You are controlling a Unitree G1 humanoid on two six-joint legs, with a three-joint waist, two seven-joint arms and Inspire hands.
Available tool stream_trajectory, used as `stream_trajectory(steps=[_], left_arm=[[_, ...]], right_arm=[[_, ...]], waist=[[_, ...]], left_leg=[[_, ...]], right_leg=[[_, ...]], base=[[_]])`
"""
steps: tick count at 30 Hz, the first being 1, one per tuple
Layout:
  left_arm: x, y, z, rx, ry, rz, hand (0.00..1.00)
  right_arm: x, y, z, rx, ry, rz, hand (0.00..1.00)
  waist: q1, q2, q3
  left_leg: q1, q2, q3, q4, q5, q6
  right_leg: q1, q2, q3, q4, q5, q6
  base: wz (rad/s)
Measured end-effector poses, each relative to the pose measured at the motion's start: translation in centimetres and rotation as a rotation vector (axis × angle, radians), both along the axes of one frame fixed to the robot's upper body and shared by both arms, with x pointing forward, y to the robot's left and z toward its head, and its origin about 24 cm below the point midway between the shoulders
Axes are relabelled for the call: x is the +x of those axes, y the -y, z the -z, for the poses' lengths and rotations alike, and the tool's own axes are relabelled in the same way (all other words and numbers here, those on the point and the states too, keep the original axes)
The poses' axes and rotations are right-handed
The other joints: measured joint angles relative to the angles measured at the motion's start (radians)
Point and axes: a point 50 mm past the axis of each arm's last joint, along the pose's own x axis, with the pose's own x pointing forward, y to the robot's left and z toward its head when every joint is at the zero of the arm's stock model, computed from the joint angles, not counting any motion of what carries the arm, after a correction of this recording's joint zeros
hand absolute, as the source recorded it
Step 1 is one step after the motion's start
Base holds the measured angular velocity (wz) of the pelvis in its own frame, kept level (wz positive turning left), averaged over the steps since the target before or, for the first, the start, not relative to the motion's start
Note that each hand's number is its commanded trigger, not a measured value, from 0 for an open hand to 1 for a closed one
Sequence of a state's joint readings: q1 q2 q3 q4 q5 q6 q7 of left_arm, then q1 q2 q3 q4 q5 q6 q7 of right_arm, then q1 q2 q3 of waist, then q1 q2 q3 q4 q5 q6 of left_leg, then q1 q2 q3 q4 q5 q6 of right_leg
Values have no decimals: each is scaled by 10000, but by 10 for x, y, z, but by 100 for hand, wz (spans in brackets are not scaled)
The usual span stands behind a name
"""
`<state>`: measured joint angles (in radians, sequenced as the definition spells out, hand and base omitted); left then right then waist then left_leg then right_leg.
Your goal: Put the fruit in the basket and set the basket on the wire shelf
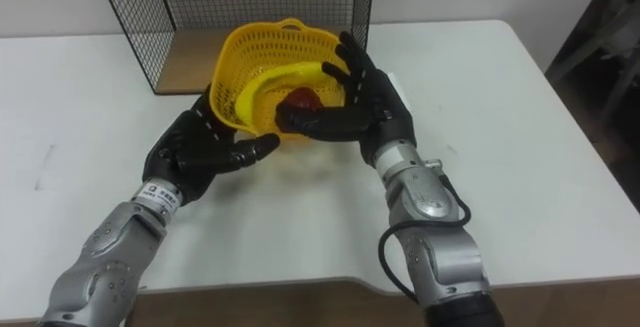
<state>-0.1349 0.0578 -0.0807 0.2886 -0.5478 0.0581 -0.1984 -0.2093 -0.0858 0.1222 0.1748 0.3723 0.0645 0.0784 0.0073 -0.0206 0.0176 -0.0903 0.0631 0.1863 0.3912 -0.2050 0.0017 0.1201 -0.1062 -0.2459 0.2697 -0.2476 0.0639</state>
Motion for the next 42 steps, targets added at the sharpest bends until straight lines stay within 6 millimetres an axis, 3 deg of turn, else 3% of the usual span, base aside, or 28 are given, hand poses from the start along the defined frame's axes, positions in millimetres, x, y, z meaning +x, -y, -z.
stream_trajectory(steps=[5,7,12,14,15,16,17,18,19,21,25,28,30,32,33,34,36,38,39,41,42], left_arm=[[-3,-4,4,204,-137,-39,0],[-4,-6,6,261,-207,-61,0],[-5,-8,6,349,-278,-56,0],[-4,-11,6,413,-245,-107,0],[-4,-12,6,421,-248,-119,0],[-4,-11,5,405,-204,-112,0],[-3,-9,2,355,-91,-72,0],[-3,-9,2,369,-72,-64,0],[-3,-11,2,466,-69,-82,0],[-1,-15,-1,535,54,-160,0],[-1,-16,-3,538,86,-178,0],[0,-16,-4,533,143,-179,0],[1,-15,-5,520,185,-165,0],[1,-16,-5,504,200,-181,0],[2,-15,-6,484,225,-169,0],[3,-13,-8,454,285,-114,0],[3,-12,-8,448,282,-76,0],[5,-12,-10,470,356,-53,0],[5,-12,-10,468,379,-55,0],[7,-11,-12,509,422,-131,0],[7,-10,-11,532,415,-122,0]], right_arm=[[-4,1,7,-15,-232,-226,0],[-5,1,11,1,-367,-312,0],[-6,0,16,-19,-568,-410,0],[-5,-2,15,-25,-551,-491,0],[-5,-2,16,-16,-564,-494,0],[-5,0,16,-81,-564,-470,0],[-4,3,15,-203,-525,-434,0],[-4,4,15,-260,-547,-430,0],[-5,1,17,-252,-632,-542,0],[-4,-1,14,-232,-497,-695,0],[-4,-2,12,-214,-433,-748,0],[-1,-3,7,-207,-266,-783,0],[2,-5,3,-233,-110,-827,0],[3,-4,2,-246,-67,-788,0],[3,-4,1,-253,-24,-767,0],[4,-2,0,-264,70,-665,0],[4,-2,0,-250,114,-625,0],[3,-2,2,-264,70,-623,0],[4,-2,1,-287,80,-619,0],[4,-1,1,-199,198,-570,0],[4,-1,1,-207,180,-552,0]], waist=[[320,3,43],[389,4,43],[528,-88,23],[573,-196,33],[600,-261,67],[626,-367,13],[690,-391,11],[802,-402,11],[888,-622,-96],[766,-757,-116],[654,-676,-87],[498,-554,-21],[393,-538,-5],[231,-516,2],[204,-500,-3],[113,-509,11],[90,-547,19],[108,-509,33],[120,-469,37],[239,-325,147],[231,-305,152]], left_leg=[[-232,545,99,1637,-826,-220],[-356,656,59,1944,-952,-316],[-626,753,62,2267,-763,-486],[-1035,803,33,2745,-399,-374],[-1164,757,29,2810,-375,-370],[-1330,468,7,1892,-268,-408],[-1524,282,-8,901,427,-282],[-1546,219,13,746,933,-159],[-1341,100,-2,562,950,-199],[-1317,1,-23,525,943,-168],[-1425,-66,-30,931,638,-63],[-1488,-102,-33,1237,412,37],[-1553,-266,17,1344,318,121],[-1527,-453,156,1393,83,365],[-1473,-511,172,1370,-46,365],[-1420,-620,177,1377,-321,386],[-1333,-968,220,1550,-526,611],[-1054,-1293,300,1651,-750,864],[-1007,-1306,300,1639,-788,920],[-665,-1302,211,1360,-915,1058],[-596,-1286,174,1281,-932,1087]], right_leg=[[-332,54,-22,1629,-1085,-238],[-537,81,37,2163,-1456,-344],[-1000,-32,175,2891,-1882,-613],[-889,-45,274,2810,-1872,-723],[-865,-86,295,2772,-1869,-729],[-875,-196,301,2703,-1865,-721],[-895,-258,323,2670,-1876,-694],[-888,-281,412,2656,-1888,-672],[-840,-368,519,2472,-1889,-576],[-760,-369,521,2059,-1737,-447],[-427,-450,446,1617,-1605,-336],[-345,-527,421,1688,-1632,-284],[-340,-632,466,1844,-1679,-200],[-532,-860,684,2606,-1725,-117],[-722,-962,697,3073,-1749,-73],[-1113,-1248,696,4107,-1785,-7],[-1622,-1746,963,5436,-1594,228],[-1903,-2067,1102,6361,-1072,215],[-1911,-2071,1097,6432,-911,222],[-1961,-2006,1092,6651,-13,184],[-2014,-1965,1102,6699,72,185]], base=[[-15],[-4],[-1],[-5],[4],[0],[-16],[-38],[-23],[-3],[0],[5],[9],[22],[30],[34],[27],[12],[6],[0],[-6]])
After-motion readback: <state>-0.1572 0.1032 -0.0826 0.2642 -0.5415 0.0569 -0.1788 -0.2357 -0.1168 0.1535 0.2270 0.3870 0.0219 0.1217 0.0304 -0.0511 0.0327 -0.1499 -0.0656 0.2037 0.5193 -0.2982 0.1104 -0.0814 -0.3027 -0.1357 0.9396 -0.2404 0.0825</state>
